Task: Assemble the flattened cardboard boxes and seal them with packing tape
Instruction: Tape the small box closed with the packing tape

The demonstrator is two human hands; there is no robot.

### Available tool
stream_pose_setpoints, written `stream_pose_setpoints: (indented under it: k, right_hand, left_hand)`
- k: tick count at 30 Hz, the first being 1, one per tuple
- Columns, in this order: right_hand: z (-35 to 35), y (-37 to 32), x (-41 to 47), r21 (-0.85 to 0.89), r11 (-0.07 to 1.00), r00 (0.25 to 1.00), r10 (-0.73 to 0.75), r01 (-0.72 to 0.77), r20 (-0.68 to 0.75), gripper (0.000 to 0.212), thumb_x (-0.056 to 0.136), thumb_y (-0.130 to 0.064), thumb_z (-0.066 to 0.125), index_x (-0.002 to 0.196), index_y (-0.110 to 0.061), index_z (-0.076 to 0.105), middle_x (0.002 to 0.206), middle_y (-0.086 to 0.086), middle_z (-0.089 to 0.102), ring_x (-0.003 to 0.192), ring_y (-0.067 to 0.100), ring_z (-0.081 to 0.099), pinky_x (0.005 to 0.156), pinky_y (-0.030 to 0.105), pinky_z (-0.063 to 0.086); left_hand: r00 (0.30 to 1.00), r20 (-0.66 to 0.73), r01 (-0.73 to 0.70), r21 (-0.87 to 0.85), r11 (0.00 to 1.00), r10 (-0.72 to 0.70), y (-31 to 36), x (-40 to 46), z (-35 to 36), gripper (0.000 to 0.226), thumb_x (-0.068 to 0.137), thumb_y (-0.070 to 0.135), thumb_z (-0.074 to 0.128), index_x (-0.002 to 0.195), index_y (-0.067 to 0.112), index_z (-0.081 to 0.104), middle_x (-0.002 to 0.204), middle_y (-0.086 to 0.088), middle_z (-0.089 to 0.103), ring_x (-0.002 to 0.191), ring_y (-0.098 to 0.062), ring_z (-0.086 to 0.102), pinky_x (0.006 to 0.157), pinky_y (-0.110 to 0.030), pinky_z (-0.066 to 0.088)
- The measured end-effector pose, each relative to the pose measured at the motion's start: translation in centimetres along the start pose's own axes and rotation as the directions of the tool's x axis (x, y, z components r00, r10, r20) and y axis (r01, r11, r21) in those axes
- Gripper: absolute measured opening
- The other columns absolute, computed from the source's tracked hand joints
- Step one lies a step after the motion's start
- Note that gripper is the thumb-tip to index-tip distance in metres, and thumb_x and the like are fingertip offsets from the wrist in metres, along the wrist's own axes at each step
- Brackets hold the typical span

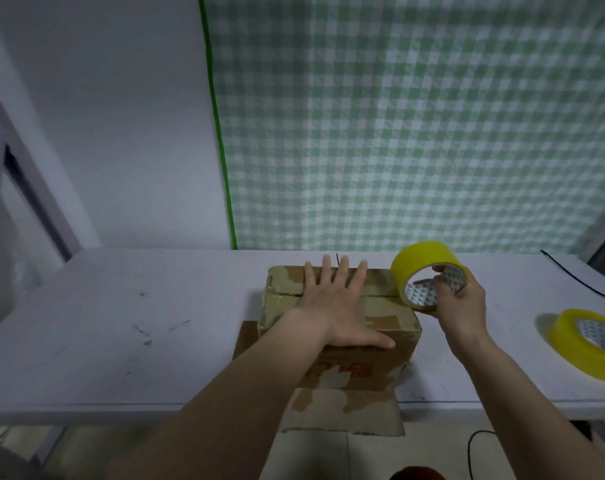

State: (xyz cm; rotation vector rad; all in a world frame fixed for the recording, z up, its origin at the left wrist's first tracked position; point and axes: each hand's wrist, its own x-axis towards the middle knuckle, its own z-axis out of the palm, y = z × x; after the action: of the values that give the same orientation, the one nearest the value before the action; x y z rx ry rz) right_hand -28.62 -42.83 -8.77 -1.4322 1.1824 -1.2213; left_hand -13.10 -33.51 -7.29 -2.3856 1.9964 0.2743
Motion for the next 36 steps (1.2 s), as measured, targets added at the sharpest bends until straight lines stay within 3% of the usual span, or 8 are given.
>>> stream_pose_setpoints:
  k: [5,10,13,21,28,31,34,36]
  right_hand:
    - [0.3,-0.5,0.0,-0.121,0.985,0.992,-0.124,0.124,0.008,0.020,0.096,0.002,0.042,0.104,-0.011,0.054,0.078,-0.003,0.056,0.070,0.006,0.054,0.054,0.020,0.045]
    - [-0.7,-0.8,0.9,-0.301,0.919,0.967,-0.238,0.254,0.089,0.020,0.095,0.002,0.041,0.109,-0.002,0.054,0.085,0.005,0.056,0.082,0.025,0.054,0.069,0.029,0.039]
    - [-1.5,-1.2,1.7,-0.393,0.873,0.956,-0.245,0.290,0.161,0.025,0.094,0.004,0.039,0.112,-0.005,0.054,0.094,0.009,0.058,0.085,0.024,0.052,0.060,0.026,0.038]
    - [-4.2,2.2,3.0,-0.474,0.862,0.984,-0.146,0.177,0.102,0.027,0.090,0.006,0.042,0.112,-0.005,0.055,0.099,0.017,0.062,0.090,0.030,0.055,0.073,0.031,0.038]
    - [-2.5,5.4,0.3,-0.284,0.957,0.996,-0.041,0.062,0.077,0.022,0.090,0.013,0.041,0.097,-0.005,0.052,0.088,0.014,0.057,0.082,0.028,0.054,0.057,0.026,0.037]
    - [-3.1,5.4,-0.4,-0.254,0.967,0.996,0.005,0.019,0.092,0.013,0.093,0.007,0.046,0.097,-0.004,0.051,0.087,0.014,0.056,0.077,0.029,0.053,0.054,0.025,0.041]
    - [-5.0,5.4,-0.5,-0.309,0.951,0.985,0.034,0.020,0.167,0.006,0.086,0.009,0.053,0.087,0.004,0.050,0.085,0.026,0.059,0.084,0.043,0.056,0.063,0.035,0.043]
    - [-5.9,5.2,-1.6,-0.310,0.950,0.973,0.029,0.044,0.227,0.014,0.079,0.014,0.054,0.087,0.003,0.052,0.092,0.025,0.063,0.090,0.042,0.058,0.068,0.039,0.045]
  left_hand:
    - [1.000,0.010,0.006,0.014,1.000,-0.006,-0.8,0.3,0.7,0.131,0.062,0.093,0.043,0.151,0.021,-0.019,0.160,-0.004,-0.020,0.145,-0.030,-0.023,0.115,-0.056,-0.015]
    - [1.000,0.016,0.005,0.015,1.000,-0.005,-0.8,0.5,0.8,0.129,0.061,0.094,0.041,0.152,0.022,-0.017,0.161,-0.004,-0.018,0.146,-0.028,-0.021,0.116,-0.055,-0.014]
    - [1.000,-0.005,0.005,0.010,1.000,-0.005,-0.8,0.5,0.8,0.130,0.060,0.095,0.041,0.152,0.021,-0.015,0.161,-0.004,-0.015,0.147,-0.028,-0.019,0.116,-0.055,-0.012]
    - [1.000,0.003,0.014,-0.003,1.000,-0.014,-1.0,0.2,0.8,0.132,0.060,0.095,0.042,0.152,0.018,-0.015,0.161,-0.003,-0.015,0.147,-0.027,-0.019,0.117,-0.053,-0.013]
    - [0.998,0.031,-0.050,-0.006,0.999,0.050,-1.1,0.5,0.8,0.122,0.065,0.091,0.043,0.153,0.028,-0.013,0.159,-0.001,-0.024,0.144,-0.026,-0.028,0.116,-0.054,-0.013]
    - [0.971,0.036,-0.238,0.033,0.971,0.237,-0.7,0.1,0.5,0.090,0.082,0.074,0.047,0.151,0.043,-0.003,0.159,0.008,-0.021,0.144,-0.017,-0.026,0.116,-0.052,-0.015]
    - [0.924,0.001,-0.381,0.092,0.920,0.382,-0.5,-0.5,0.2,0.070,0.095,0.045,0.051,0.152,0.042,0.009,0.162,0.012,-0.001,0.149,-0.016,-0.008,0.120,-0.046,-0.002]
    - [0.909,-0.079,-0.391,0.172,0.904,0.409,-1.1,-1.0,0.3,0.064,0.099,0.025,0.050,0.152,0.039,0.016,0.162,0.009,0.010,0.149,-0.018,0.006,0.121,-0.039,0.008]
